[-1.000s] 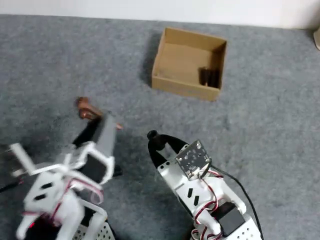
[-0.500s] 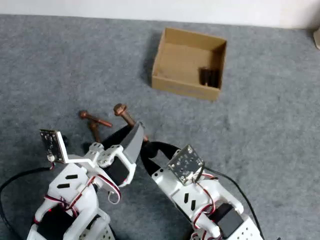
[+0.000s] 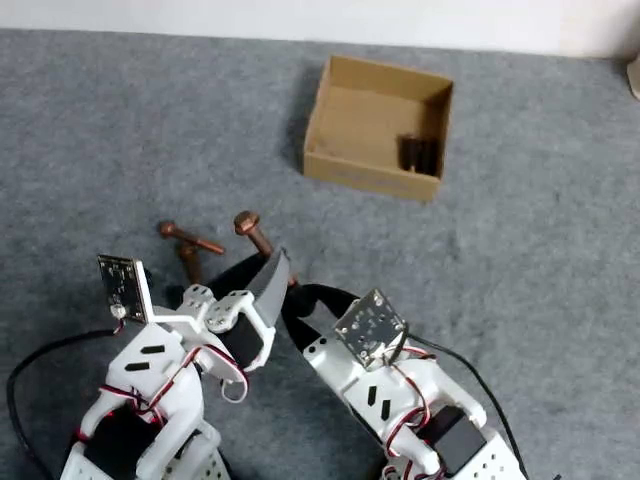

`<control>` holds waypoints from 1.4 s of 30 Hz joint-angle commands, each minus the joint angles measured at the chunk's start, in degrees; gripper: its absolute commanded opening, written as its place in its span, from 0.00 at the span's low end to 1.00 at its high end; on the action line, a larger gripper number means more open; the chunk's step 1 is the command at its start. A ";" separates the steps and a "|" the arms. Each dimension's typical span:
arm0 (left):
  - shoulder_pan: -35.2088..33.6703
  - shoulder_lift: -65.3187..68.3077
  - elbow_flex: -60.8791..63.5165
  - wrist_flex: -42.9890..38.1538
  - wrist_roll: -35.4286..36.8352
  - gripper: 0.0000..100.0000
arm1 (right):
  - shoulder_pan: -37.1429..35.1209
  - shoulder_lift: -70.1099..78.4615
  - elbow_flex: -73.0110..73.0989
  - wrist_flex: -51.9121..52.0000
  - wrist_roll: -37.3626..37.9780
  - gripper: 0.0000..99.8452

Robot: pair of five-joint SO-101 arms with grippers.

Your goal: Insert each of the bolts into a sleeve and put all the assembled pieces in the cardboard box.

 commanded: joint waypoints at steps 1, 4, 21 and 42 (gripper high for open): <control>1.10 -0.04 -2.24 2.64 -0.35 0.01 | 1.89 -0.75 -0.66 -0.13 -0.26 0.00; 1.19 -0.04 -2.68 4.48 -0.18 0.01 | 2.95 -0.84 -0.92 -0.13 -0.26 0.00; 6.90 0.04 2.77 2.81 -1.14 0.02 | 2.86 -0.84 -0.92 0.04 -0.26 0.00; 6.37 -0.04 -3.82 8.62 0.44 0.45 | 3.12 -0.66 -0.66 -0.13 -0.26 0.00</control>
